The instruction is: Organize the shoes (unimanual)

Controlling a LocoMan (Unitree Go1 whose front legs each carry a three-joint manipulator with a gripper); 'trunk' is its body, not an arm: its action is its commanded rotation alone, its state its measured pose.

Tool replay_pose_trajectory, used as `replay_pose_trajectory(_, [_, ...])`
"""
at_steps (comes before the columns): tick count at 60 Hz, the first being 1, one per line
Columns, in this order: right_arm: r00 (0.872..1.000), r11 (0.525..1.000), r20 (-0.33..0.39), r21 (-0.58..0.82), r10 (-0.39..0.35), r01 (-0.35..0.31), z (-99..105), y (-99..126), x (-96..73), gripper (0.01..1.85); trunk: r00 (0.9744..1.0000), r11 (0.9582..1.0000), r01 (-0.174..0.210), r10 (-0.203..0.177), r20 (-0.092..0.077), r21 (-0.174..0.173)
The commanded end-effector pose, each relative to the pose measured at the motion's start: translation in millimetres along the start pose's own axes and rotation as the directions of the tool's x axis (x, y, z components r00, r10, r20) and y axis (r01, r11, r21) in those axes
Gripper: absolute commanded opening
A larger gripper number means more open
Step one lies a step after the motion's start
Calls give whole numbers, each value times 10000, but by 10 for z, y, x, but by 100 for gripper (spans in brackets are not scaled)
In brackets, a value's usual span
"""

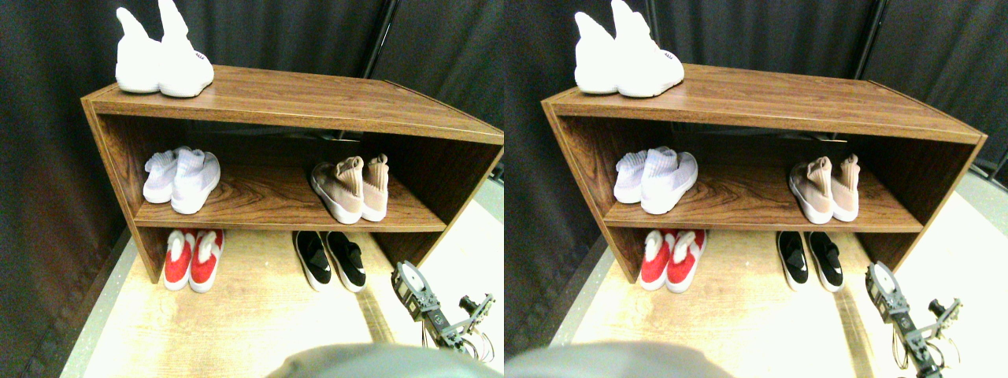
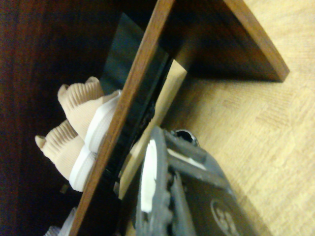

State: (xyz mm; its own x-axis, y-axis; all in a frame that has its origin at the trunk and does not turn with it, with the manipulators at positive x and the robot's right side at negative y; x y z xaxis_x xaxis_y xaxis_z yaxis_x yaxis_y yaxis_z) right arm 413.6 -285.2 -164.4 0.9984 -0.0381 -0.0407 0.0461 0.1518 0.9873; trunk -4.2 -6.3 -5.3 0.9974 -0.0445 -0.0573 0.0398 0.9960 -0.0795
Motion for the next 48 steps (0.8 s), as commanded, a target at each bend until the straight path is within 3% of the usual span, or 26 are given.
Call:
replay_pose_trajectory(1, [9990, 9988, 61, 239, 433, -434, -8, 53, 84, 6, 9997, 9996, -119, 114, -208, -264])
replay_pose_trajectory(21, [9980, 9990, 637, 445, -46, 18, 107, -228, 449, 6, 9997, 9994, -162, 156, -207, -296])
replay_pose_trajectory(28, [9955, 9984, 819, 354, -478, 450, 172, -308, 584, 6, 9997, 9994, -162, 156, -207, -296])
replay_pose_trajectory(48, [9861, 9949, 1344, 395, -976, 931, 289, -426, 773, 6, 9996, 9990, -247, 241, -166, -373])
